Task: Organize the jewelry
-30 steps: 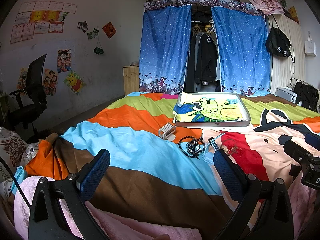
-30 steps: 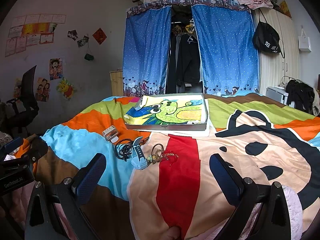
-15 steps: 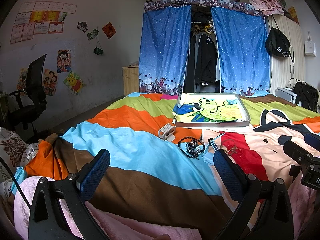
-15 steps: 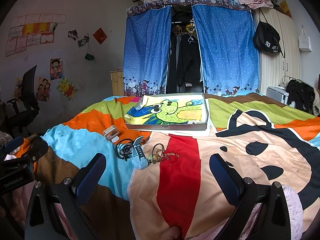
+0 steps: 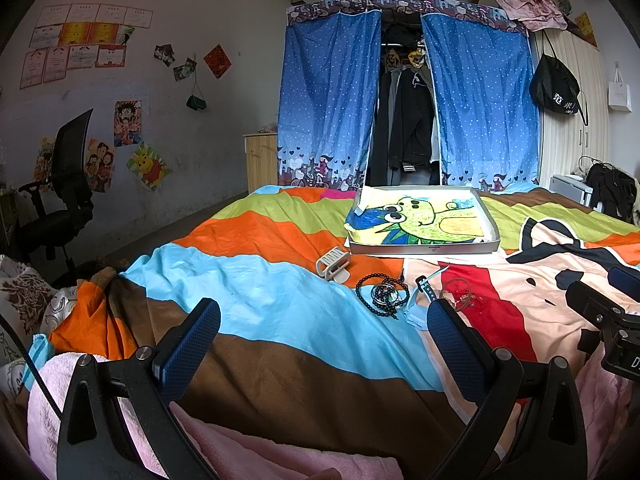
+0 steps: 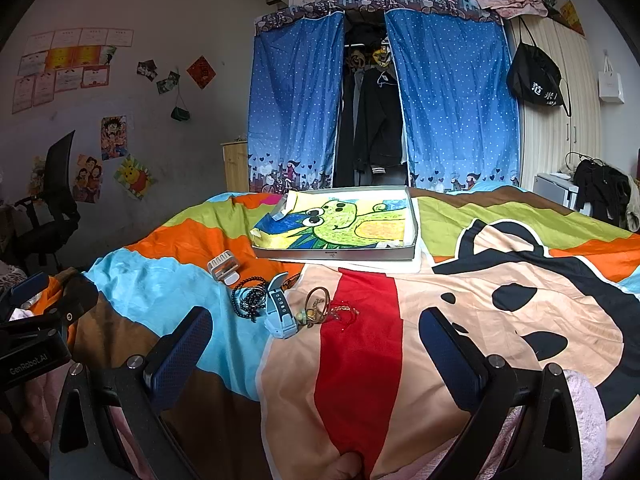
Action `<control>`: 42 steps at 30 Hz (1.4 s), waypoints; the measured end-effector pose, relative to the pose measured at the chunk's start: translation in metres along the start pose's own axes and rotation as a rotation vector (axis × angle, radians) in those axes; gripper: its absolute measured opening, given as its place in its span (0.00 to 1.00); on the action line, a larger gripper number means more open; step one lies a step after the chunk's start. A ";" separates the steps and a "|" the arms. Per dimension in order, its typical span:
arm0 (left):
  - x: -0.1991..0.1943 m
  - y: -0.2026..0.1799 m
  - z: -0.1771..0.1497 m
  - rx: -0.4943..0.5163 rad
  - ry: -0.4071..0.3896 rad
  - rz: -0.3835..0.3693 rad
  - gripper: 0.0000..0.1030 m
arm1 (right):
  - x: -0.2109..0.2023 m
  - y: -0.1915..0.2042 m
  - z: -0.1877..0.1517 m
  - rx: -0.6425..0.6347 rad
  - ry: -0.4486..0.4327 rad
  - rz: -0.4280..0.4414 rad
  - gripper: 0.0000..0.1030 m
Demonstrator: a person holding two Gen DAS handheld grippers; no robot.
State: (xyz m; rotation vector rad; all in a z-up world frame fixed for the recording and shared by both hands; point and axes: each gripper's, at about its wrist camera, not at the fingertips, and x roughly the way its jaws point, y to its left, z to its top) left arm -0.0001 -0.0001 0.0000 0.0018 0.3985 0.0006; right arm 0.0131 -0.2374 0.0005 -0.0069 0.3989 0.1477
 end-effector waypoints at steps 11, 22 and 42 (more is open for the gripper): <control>0.000 0.000 0.000 0.000 -0.001 0.000 0.99 | 0.000 0.000 0.000 0.000 0.001 0.000 1.00; 0.000 0.000 0.000 0.001 -0.001 0.000 0.99 | -0.001 0.000 0.000 0.001 0.001 0.000 1.00; 0.022 0.002 0.011 -0.011 0.100 -0.044 0.99 | -0.005 -0.001 0.004 0.059 0.027 -0.003 1.00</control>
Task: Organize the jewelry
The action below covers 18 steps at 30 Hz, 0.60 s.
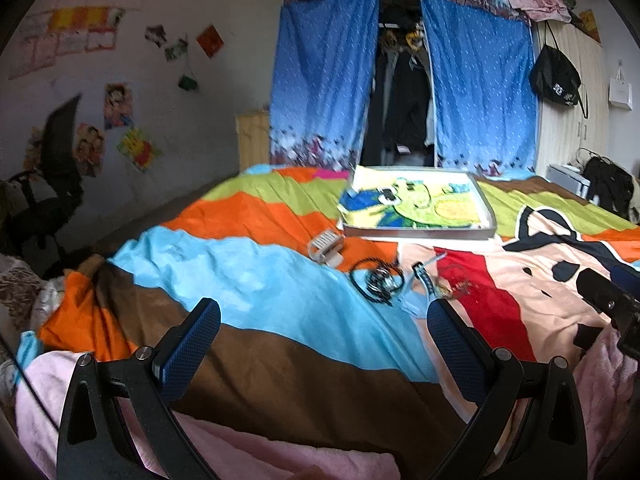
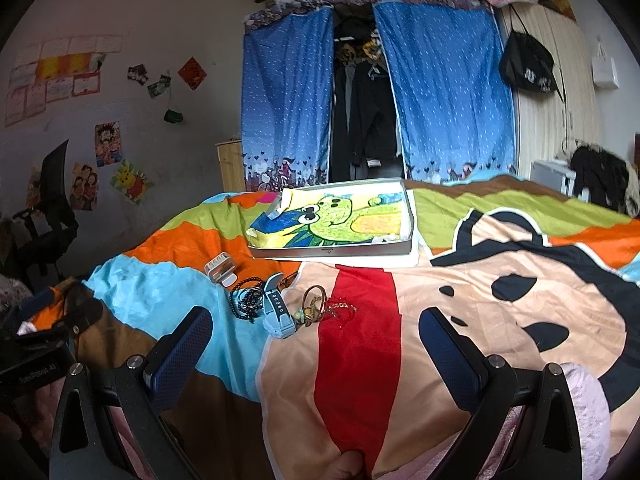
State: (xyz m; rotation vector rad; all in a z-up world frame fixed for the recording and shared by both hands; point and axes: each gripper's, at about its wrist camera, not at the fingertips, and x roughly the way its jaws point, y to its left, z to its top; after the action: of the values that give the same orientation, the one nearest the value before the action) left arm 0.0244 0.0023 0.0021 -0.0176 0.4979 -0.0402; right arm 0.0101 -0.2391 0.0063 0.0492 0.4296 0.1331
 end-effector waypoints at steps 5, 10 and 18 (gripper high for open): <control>0.029 0.002 0.011 -0.011 0.091 -0.084 0.98 | 0.029 -0.025 0.008 0.045 0.051 0.004 1.00; 0.062 -0.001 0.024 0.006 0.172 -0.167 0.98 | 0.056 -0.051 0.024 0.087 0.111 0.036 1.00; 0.113 -0.016 0.036 -0.015 0.243 -0.296 0.98 | 0.133 -0.077 0.038 0.095 0.266 0.144 1.00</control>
State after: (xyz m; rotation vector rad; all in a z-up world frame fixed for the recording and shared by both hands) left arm 0.1403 -0.0184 -0.0202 -0.1021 0.7354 -0.3312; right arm 0.1551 -0.2976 -0.0197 0.1574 0.6985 0.2625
